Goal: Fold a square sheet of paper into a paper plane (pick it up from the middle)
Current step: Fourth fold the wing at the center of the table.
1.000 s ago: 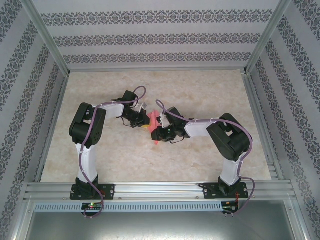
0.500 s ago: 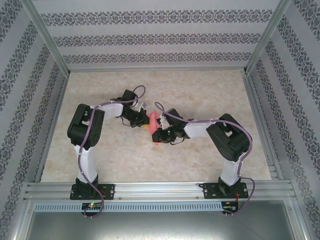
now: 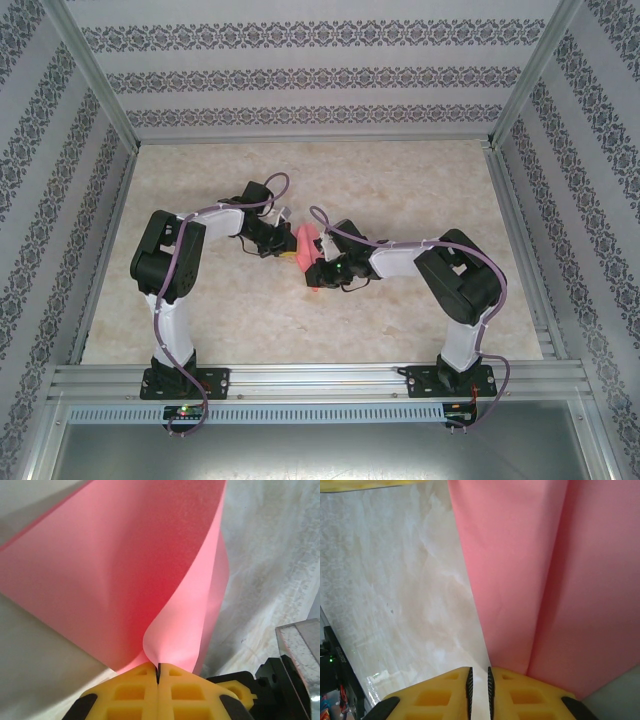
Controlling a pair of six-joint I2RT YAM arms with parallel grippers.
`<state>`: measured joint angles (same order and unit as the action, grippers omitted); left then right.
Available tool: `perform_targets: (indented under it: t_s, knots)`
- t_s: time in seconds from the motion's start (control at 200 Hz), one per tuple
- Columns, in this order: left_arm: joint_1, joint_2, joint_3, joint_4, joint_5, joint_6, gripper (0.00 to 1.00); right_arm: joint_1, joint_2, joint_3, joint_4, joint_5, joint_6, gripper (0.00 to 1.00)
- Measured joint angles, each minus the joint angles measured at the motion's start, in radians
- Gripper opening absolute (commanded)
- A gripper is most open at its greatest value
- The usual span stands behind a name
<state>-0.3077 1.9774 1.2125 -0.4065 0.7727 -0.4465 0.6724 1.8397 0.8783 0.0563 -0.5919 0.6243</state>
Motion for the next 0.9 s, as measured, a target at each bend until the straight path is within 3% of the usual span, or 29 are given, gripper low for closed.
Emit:
perform_targets:
  t_s: [0.899]
  knots:
    - [0.0, 0.018, 0.001, -0.031, -0.063, 0.054, 0.03, 0.013, -0.011, -0.004, -0.031, 0.031, -0.007, 0.13]
